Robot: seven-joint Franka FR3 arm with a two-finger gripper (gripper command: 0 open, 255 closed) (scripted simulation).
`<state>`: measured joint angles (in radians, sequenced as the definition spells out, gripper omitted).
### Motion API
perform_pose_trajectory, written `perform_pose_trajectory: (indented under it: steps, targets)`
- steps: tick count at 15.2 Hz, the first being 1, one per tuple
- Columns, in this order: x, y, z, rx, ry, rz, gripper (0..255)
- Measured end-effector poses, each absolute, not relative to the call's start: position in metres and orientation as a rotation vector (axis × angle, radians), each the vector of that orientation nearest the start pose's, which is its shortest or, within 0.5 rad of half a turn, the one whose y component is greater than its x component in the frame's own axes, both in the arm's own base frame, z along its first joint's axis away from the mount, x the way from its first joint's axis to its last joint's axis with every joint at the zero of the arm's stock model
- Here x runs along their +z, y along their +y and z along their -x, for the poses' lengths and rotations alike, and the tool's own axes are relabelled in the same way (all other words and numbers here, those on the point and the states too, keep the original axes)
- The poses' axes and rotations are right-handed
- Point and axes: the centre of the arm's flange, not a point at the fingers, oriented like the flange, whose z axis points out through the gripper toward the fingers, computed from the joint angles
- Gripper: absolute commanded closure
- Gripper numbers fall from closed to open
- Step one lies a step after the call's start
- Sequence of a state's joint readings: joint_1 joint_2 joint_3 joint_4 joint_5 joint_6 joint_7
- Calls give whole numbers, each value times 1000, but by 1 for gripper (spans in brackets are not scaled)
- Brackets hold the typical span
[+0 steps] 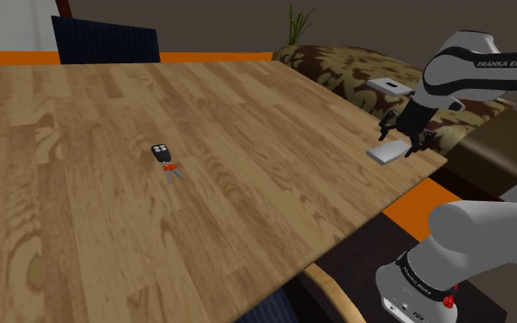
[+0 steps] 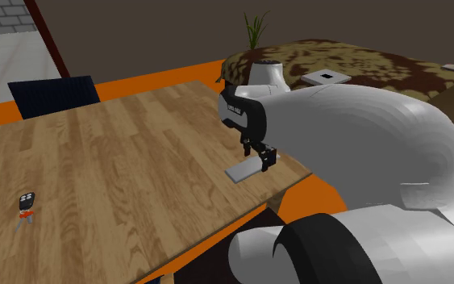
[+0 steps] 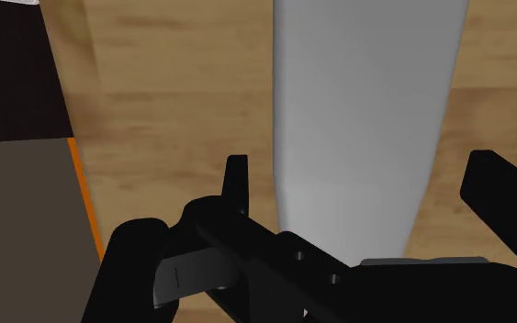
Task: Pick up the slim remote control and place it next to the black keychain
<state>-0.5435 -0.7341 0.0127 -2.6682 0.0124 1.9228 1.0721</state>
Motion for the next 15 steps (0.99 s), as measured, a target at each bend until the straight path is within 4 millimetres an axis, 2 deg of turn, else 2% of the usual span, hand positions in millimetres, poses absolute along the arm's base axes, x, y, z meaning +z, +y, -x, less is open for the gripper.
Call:
perform_pose_trajectory:
  steps: [7,8,15]
  targets:
    - [447,-163,-280,17,2266,2176,0]
    - [447,-163,-280,17,2266,2176,255]
    - [447,-163,-280,18,2266,2176,255]
